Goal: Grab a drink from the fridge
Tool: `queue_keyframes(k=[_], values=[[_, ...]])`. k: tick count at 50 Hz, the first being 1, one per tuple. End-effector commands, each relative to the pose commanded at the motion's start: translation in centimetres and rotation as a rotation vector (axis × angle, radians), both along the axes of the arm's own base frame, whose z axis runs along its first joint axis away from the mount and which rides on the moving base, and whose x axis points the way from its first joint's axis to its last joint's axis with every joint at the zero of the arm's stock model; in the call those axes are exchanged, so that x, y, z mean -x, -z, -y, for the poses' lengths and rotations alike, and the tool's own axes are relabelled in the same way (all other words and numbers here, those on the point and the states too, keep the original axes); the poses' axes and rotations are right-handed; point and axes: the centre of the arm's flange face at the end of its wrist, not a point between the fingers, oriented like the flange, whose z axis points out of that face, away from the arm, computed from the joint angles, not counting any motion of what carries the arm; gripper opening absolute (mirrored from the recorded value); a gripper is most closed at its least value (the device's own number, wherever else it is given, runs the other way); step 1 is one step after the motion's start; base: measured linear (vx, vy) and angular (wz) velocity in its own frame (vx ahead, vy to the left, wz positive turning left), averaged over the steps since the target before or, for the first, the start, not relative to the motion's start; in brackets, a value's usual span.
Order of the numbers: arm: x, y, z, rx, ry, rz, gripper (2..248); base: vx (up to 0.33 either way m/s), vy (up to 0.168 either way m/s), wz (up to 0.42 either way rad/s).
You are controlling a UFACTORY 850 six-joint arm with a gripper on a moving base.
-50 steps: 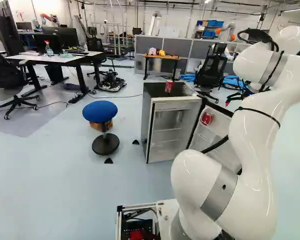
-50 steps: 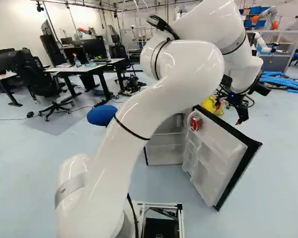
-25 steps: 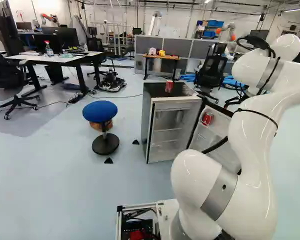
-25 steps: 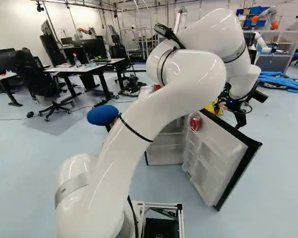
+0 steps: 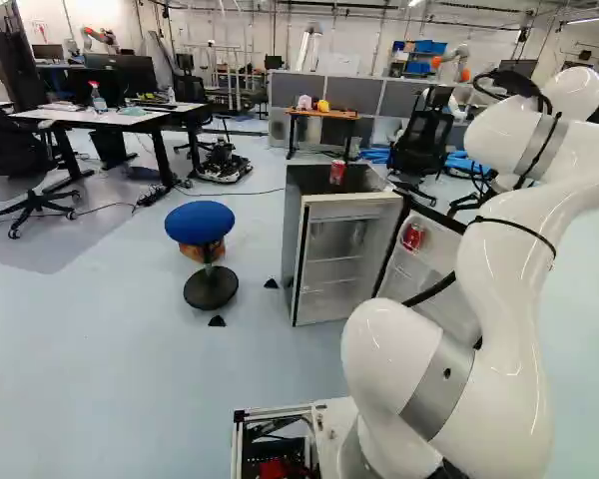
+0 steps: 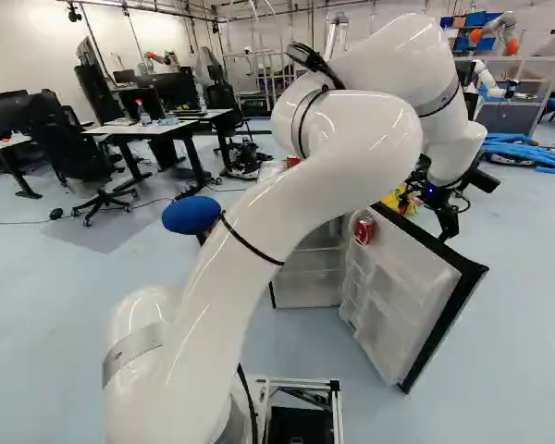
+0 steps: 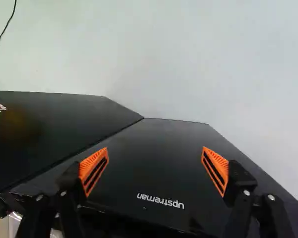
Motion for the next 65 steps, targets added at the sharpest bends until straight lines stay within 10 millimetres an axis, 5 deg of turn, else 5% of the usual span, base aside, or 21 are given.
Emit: queue_keyframes(k=[65], values=[[6.1, -0.1, -3.2, -0.109, 0.031, -0.076, 247, 0.0, 0.0, 0.0]])
